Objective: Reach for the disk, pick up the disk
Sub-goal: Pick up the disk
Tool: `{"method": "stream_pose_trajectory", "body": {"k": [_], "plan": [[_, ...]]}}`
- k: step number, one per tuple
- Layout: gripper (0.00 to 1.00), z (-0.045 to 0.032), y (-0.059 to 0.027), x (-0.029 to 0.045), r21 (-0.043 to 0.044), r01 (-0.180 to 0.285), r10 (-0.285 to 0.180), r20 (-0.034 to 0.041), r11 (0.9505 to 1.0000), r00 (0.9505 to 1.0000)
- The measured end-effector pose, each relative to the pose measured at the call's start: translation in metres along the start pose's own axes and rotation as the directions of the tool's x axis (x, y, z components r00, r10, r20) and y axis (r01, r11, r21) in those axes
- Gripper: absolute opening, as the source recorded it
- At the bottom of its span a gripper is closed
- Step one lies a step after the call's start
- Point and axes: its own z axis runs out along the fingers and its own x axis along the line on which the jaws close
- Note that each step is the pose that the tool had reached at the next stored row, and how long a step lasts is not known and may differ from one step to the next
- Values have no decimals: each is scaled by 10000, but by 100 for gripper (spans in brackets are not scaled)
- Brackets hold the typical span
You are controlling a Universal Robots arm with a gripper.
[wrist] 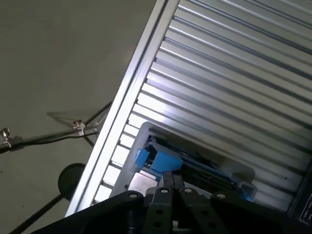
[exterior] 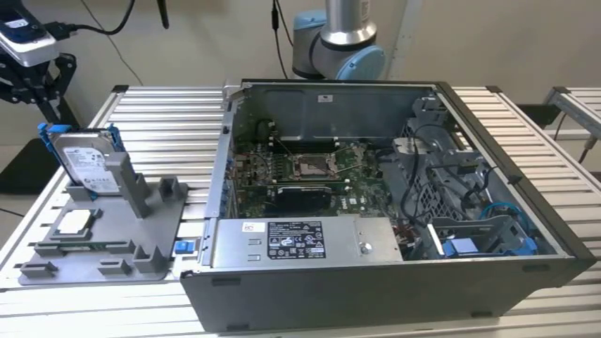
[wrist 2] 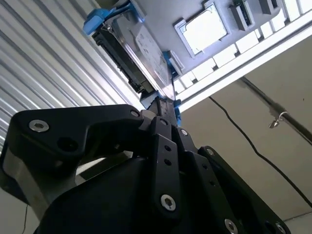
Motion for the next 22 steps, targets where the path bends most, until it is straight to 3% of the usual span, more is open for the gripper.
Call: {"method": "stream_pose_trajectory", "body": {"k": [12,17,22], "plan": [[0,0,0,0,0,89,-89,-3,10000,10000],[0,0,0,0,-1,686,-686,-26,9976,9976],[0,0,0,0,-3,1535,-1535,-58,9881,9881]]}}
